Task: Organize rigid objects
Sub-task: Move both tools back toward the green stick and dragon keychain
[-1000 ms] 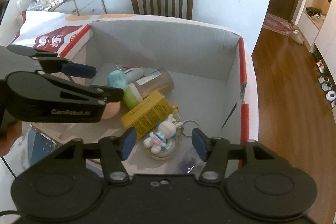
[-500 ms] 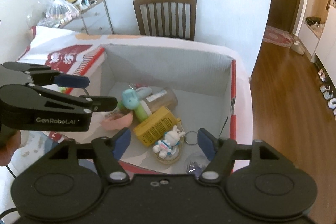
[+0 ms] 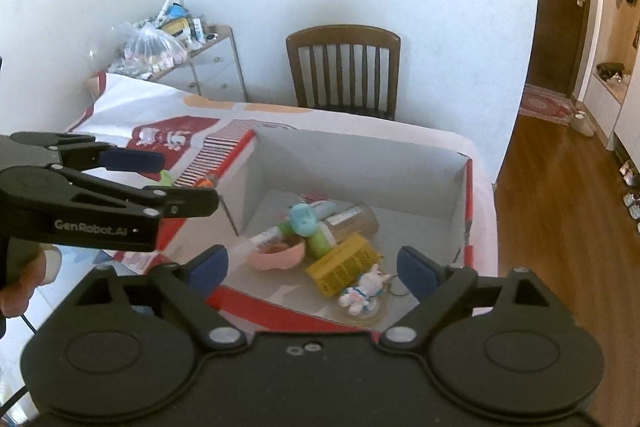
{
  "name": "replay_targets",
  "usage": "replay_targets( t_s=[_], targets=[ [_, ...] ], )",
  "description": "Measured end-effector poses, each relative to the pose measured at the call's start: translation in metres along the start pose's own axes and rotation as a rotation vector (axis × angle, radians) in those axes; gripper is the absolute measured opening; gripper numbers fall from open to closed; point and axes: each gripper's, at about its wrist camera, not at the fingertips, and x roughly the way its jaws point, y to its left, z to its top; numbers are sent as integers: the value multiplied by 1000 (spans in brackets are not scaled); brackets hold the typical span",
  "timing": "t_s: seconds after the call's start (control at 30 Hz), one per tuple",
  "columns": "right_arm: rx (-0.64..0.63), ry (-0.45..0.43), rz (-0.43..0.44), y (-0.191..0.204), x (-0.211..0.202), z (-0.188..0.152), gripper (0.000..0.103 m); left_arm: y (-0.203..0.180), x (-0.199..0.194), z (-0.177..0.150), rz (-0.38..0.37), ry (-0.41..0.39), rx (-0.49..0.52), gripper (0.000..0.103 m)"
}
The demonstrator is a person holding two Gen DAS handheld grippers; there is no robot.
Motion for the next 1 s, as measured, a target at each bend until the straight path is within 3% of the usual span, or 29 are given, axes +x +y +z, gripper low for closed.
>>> replay_targets(
  t_s=[0.23,0.5,0.63,0.7,0.73,1.0],
  targets=[
    [14,-53,25,30,-10,2,103,33,-24,-15,-11,-22,-36,82],
    [20,-82,42,78,-5,11,103,85,-45,-33,-28,-6,-65,86],
    [15,-77,31,104,7,17,103,115,-54,-40,-36,-13,-77,89],
    [17,-71,23,115,14,20,103,129,-57,-42,-30,-11,-81,102],
    [17,-67,18,120,18,20,103,138,-58,-43,-26,-15,-84,103],
    [55,-36,-24,155,57,38,103,193,-43,-56,-5,-24,-102,103]
  ],
)
